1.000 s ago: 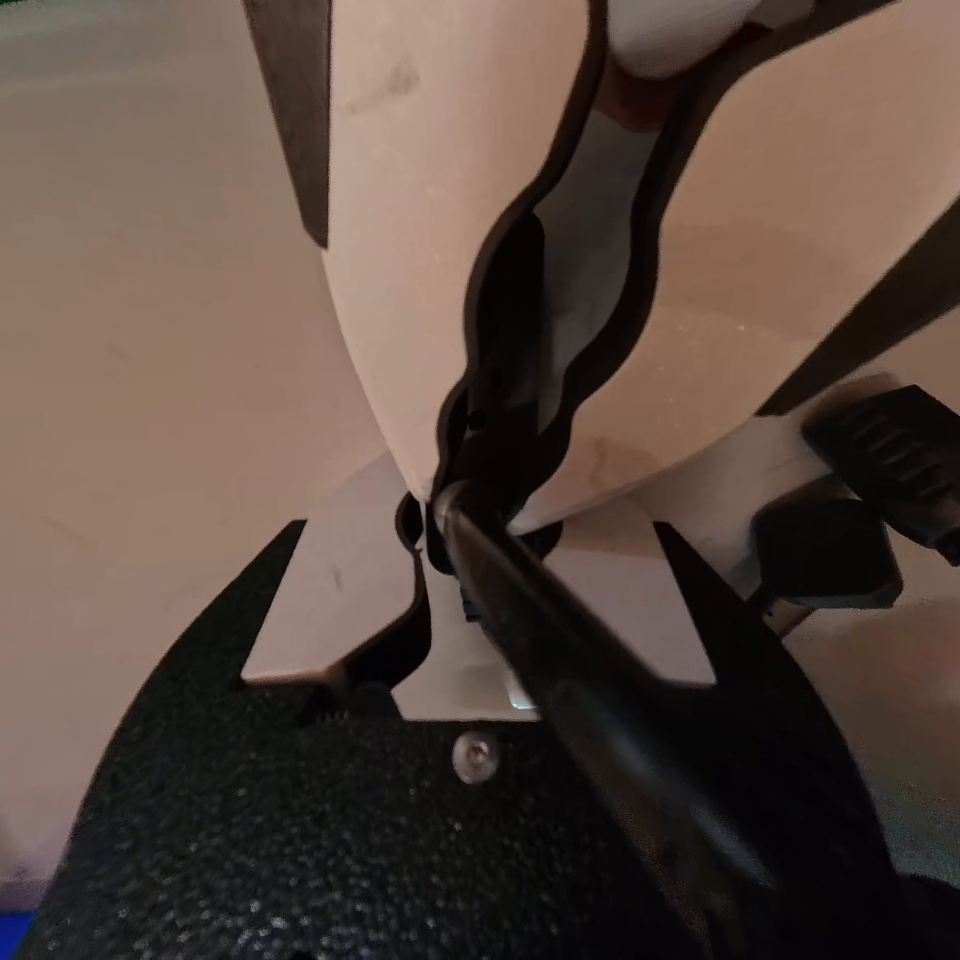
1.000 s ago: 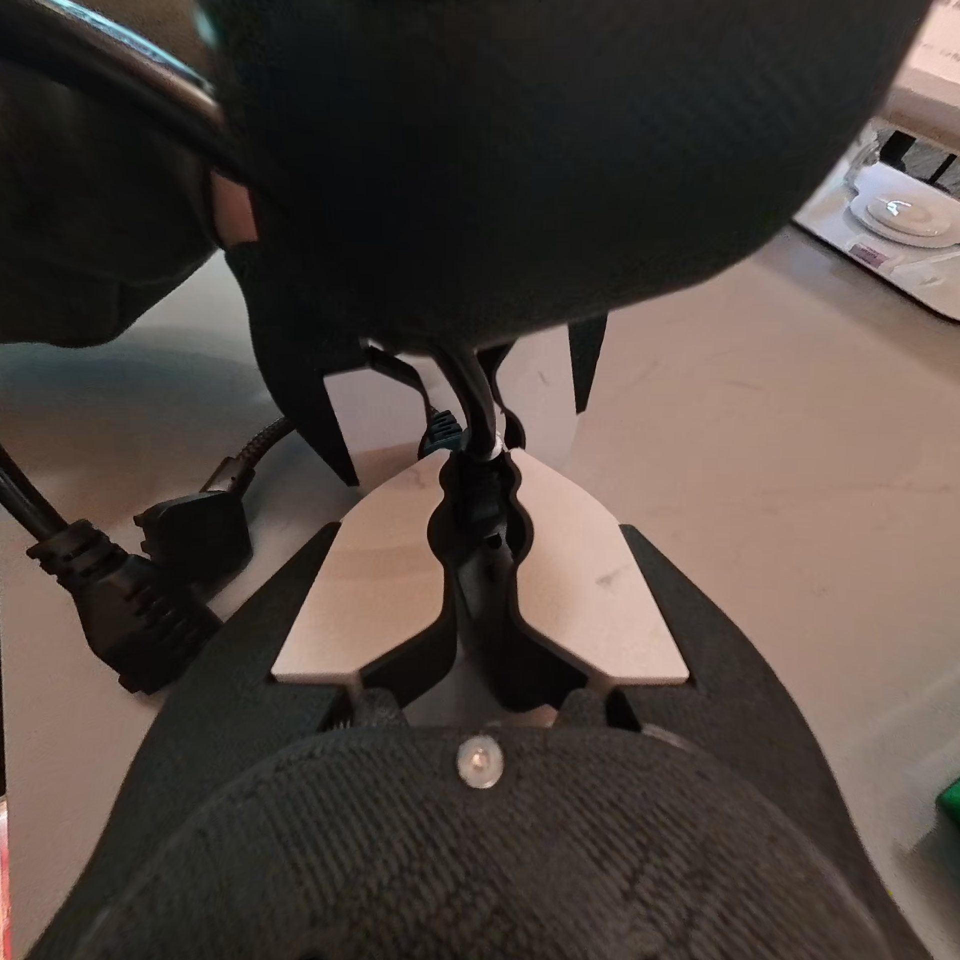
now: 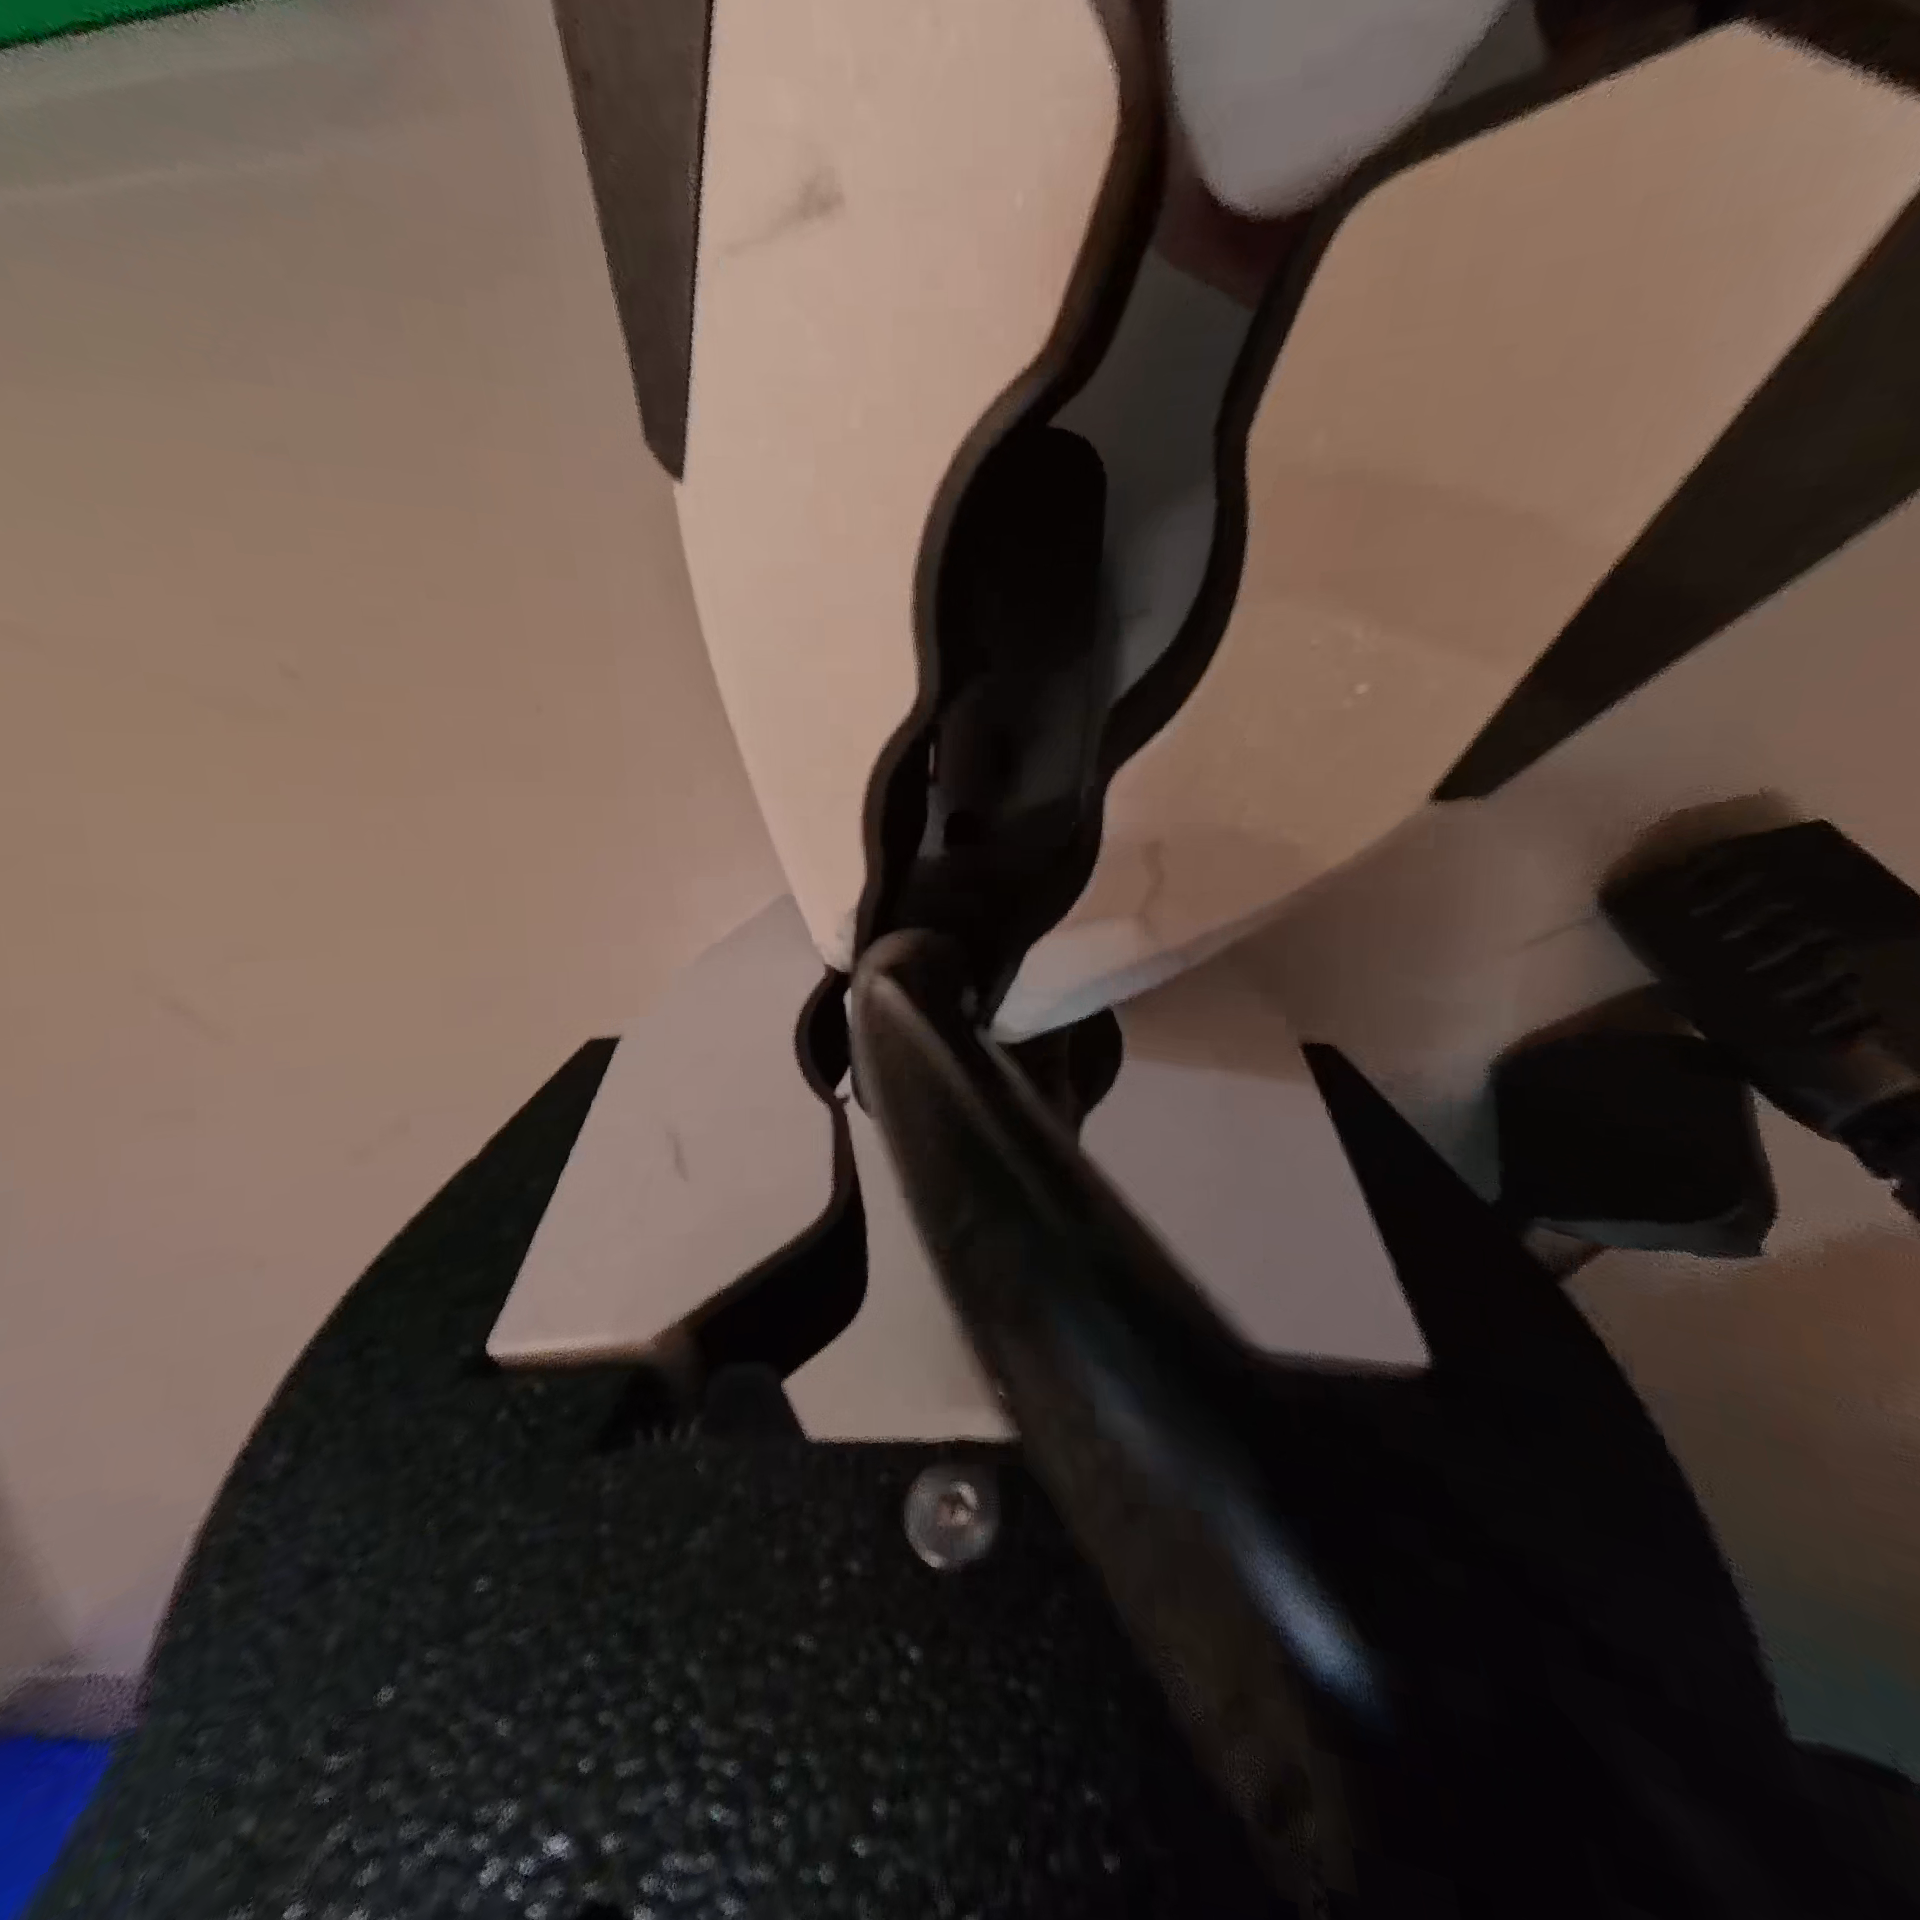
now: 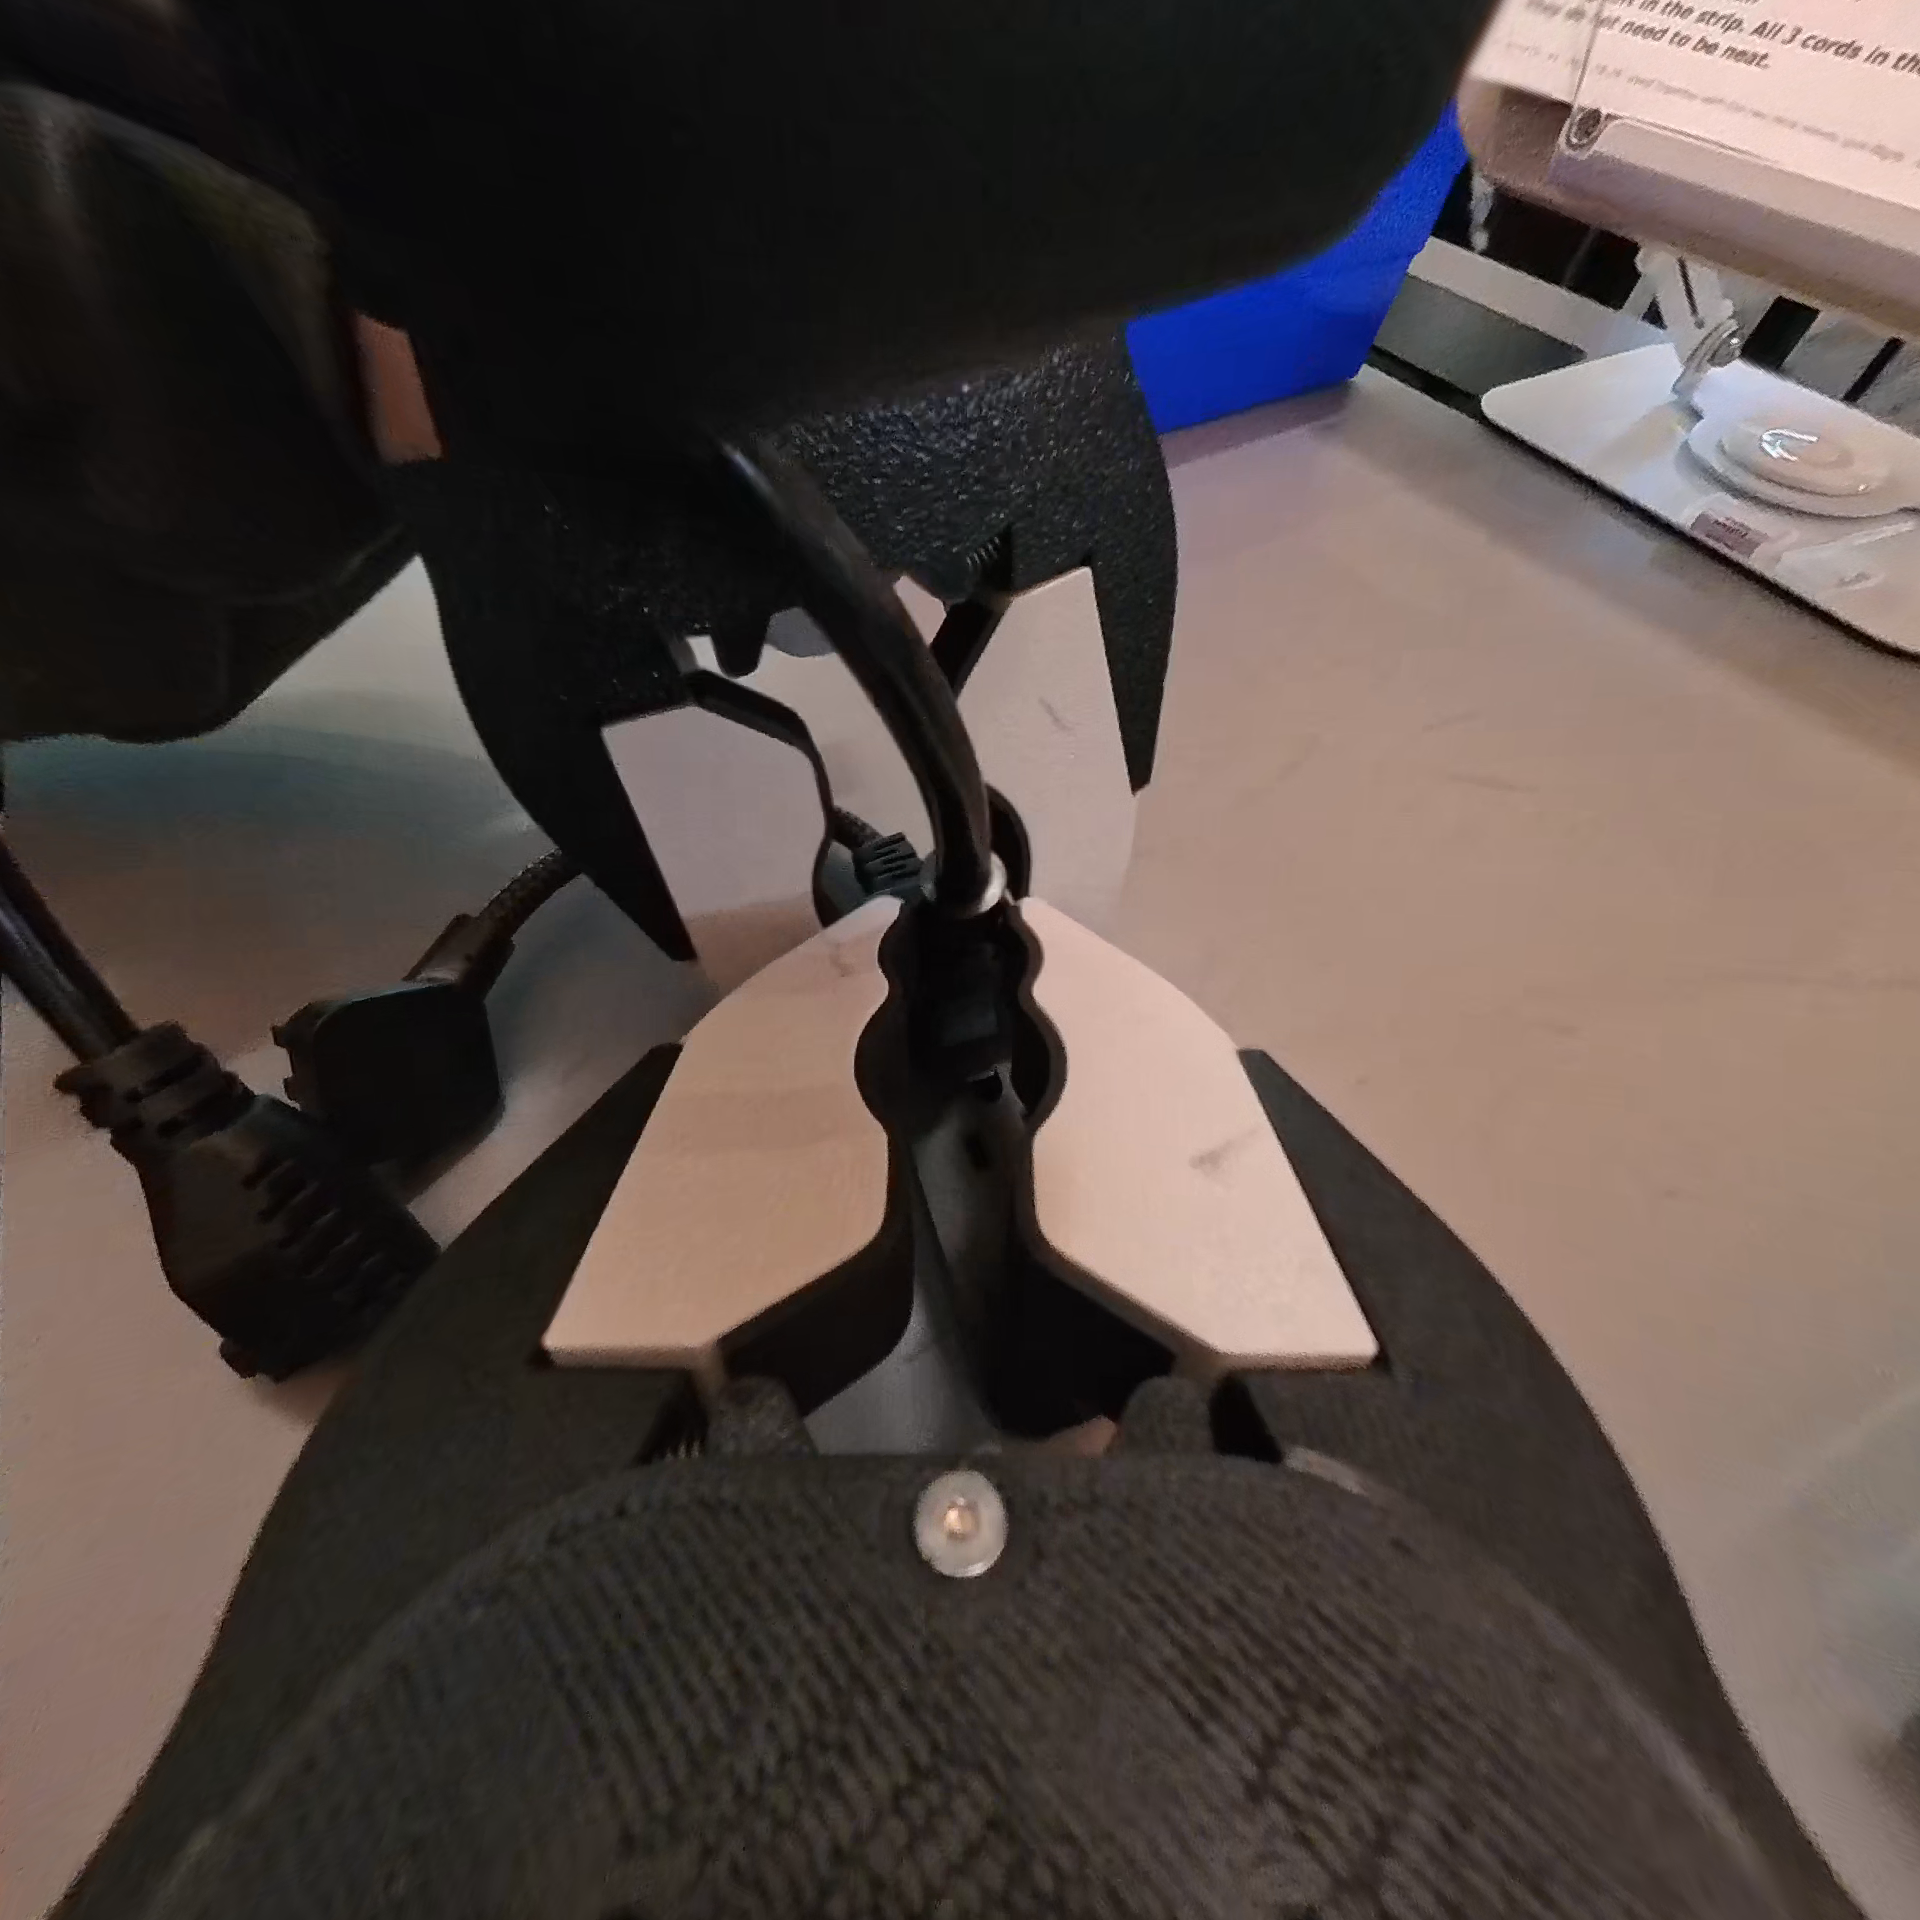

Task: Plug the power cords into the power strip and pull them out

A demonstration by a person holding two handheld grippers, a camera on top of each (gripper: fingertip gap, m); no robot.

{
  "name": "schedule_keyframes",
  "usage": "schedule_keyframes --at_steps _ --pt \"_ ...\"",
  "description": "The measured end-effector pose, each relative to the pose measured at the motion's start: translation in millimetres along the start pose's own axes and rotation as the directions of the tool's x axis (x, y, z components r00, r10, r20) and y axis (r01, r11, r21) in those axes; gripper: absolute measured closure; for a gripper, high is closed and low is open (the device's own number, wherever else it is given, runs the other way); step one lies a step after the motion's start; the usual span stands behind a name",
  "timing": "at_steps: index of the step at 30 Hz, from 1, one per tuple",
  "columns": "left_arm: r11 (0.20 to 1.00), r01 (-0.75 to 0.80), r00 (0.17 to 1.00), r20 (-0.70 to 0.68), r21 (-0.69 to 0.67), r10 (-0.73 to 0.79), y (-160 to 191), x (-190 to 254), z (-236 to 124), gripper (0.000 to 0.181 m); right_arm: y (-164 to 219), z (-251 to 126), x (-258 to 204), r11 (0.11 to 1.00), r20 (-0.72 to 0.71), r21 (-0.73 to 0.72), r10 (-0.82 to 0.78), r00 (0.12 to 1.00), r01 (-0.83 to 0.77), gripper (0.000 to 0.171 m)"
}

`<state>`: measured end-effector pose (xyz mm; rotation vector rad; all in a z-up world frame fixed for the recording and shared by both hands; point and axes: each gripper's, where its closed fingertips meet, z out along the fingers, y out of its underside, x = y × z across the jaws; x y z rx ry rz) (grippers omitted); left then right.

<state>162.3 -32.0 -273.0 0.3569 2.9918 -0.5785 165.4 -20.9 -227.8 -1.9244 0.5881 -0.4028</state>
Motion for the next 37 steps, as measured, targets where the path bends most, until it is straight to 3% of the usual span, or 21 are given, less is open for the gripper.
schedule_keyframes --at_steps 12,24,27,37 --pt "0.998 0.053 0.998 -0.016 0.038 -0.052 -10.3 4.4 4.9 0.144 3.9 -10.1 0.1 0.999 0.076 0.036 -0.02 0.997 0.017 0.156" --pt "0.997 0.07 0.997 -0.01 -0.009 -0.07 -9.8 4.6 5.5 0.142 3.3 -10.8 -0.1 0.998 0.105 0.031 -0.066 0.992 0.064 0.156" --pt "0.997 0.069 0.998 -0.003 -0.025 -0.069 -9.6 4.5 5.7 0.142 -9.2 -15.5 0.0 0.991 0.098 0.112 -0.081 0.992 0.07 0.157" --pt "0.996 0.09 0.996 -0.014 -0.019 -0.09 -10.1 4.9 6.9 0.141 -8.7 -16.4 -0.2 0.991 0.13 0.122 -0.067 0.989 0.051 0.157"
